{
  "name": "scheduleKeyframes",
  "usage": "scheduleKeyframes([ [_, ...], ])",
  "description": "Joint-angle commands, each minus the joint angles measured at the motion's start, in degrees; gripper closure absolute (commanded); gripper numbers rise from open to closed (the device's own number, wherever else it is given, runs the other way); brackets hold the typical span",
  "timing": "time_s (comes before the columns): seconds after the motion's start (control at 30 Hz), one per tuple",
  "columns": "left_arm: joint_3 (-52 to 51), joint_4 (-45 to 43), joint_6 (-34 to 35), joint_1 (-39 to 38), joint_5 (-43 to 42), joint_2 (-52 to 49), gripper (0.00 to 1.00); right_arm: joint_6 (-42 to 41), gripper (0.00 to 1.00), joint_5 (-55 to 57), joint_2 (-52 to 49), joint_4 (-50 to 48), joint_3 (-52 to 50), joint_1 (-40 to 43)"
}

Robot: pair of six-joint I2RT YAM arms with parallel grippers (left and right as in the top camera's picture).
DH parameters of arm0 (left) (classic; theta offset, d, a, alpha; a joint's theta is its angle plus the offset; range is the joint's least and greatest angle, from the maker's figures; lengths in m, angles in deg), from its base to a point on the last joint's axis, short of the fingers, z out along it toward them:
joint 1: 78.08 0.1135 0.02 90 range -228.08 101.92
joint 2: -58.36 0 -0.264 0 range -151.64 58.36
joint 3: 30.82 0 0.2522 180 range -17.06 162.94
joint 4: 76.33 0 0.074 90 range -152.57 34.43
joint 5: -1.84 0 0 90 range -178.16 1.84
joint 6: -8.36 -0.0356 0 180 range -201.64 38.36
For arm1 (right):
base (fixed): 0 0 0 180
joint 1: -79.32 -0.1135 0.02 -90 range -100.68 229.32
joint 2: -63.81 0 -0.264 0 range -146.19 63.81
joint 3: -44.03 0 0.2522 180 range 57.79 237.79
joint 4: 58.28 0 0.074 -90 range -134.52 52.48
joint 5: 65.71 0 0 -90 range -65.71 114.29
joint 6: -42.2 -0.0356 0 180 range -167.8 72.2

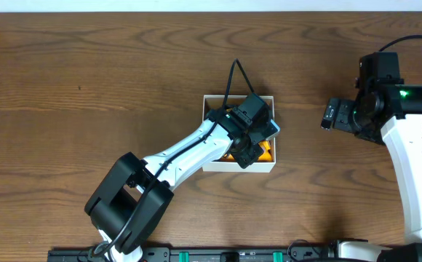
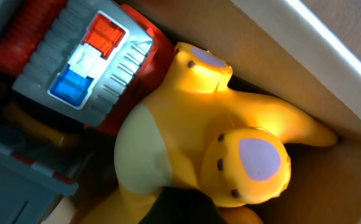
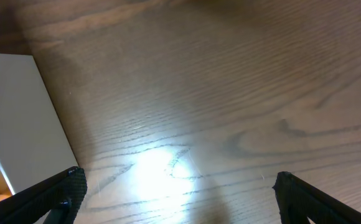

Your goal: Pack container

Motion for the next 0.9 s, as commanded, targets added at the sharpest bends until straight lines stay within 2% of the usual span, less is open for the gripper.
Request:
scheduleKeyframes([
  [0.0,-0.9,0.8,0.5,-0.6,-0.5,-1.2,0.94,0.9,0.01,0.6,-0.2,0.2,-0.3,0.3],
  [0.13,-0.9,1.0,0.5,-0.5,0.1,2.6,0.94,0.9,0.01,0.5,-0.2,0.2,-0.3,0.3],
  [0.33,-0.9,4.5,0.5,-0.5,5.5,9.1,0.94,0.9,0.01,0.5,-0.2,0.2,-0.3,0.3],
  [0.47,-0.9,4.9,0.5,-0.5,5.5,12.5,0.93,0.9,0.01,0.5,-0.2,-0.1,-0.3,0.3],
  [0.87,-0.9,-0.4,1.0,-0.5,5.2,13.4,0.92,0.8,0.01,0.5,-0.2,-0.1,-0.3,0.3],
])
